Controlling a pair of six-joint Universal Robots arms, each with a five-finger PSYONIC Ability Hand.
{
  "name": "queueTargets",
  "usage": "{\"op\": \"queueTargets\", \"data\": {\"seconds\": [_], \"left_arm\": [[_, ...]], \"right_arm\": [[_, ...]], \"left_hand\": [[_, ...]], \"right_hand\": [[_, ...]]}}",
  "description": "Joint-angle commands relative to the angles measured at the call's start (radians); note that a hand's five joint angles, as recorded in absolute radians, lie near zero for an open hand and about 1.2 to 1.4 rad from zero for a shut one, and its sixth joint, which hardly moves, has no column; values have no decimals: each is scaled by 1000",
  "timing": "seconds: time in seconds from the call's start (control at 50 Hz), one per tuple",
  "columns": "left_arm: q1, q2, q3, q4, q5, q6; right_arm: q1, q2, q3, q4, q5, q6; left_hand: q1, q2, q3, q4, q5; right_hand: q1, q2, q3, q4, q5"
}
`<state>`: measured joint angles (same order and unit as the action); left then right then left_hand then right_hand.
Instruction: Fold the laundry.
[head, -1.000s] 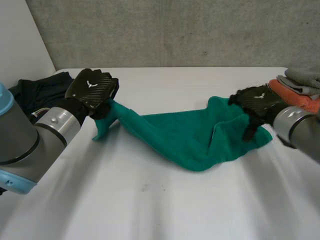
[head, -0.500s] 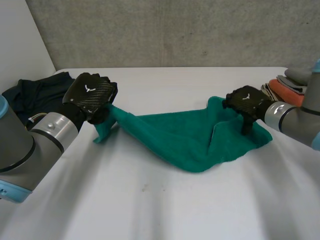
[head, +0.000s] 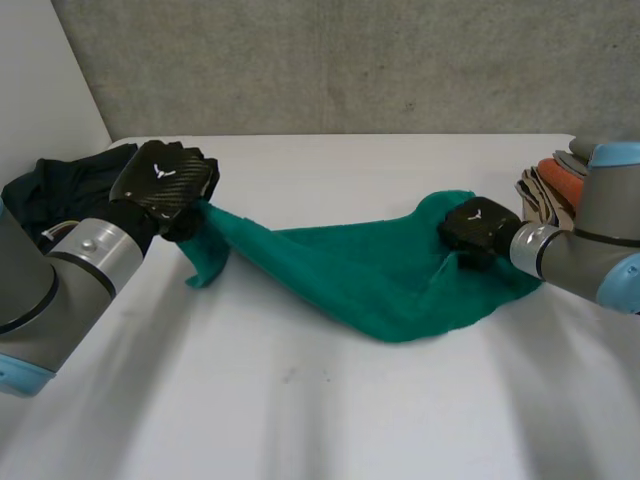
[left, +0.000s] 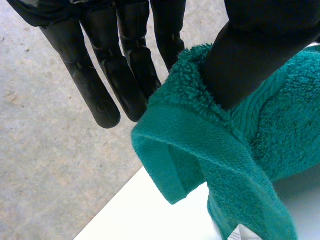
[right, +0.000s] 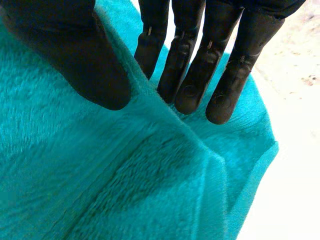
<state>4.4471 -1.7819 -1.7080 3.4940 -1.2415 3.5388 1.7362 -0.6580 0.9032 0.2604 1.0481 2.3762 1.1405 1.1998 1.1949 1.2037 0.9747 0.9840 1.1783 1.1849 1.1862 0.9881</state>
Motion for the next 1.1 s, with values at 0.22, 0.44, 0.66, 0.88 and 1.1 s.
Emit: {"op": "queueTargets", "data": {"seconds": [0.22,0.44,0.66,0.88,1.1], "left_arm": [[66,68,-12,-26,5,-1],[60,20,-79,-38,11,5],[64,-99,16,-13,8,113],[37,-241,594,190,-3,103],[115,-238,708,324,-88,-156]], "right_arm": [[-145,-528,396,348,12,-97],[-147,-534,631,281,-5,-88],[-129,-490,553,76,53,43],[71,-416,54,-397,300,173],[85,-511,126,-701,368,212]], "left_hand": [[256,196,201,193,247],[256,196,201,193,247],[256,196,201,193,247],[256,196,201,193,247],[256,196,201,193,247]], "right_hand": [[412,218,211,210,234],[412,218,211,210,234],[412,218,211,210,234],[412,218,211,210,234],[412,218,211,210,234]]}}
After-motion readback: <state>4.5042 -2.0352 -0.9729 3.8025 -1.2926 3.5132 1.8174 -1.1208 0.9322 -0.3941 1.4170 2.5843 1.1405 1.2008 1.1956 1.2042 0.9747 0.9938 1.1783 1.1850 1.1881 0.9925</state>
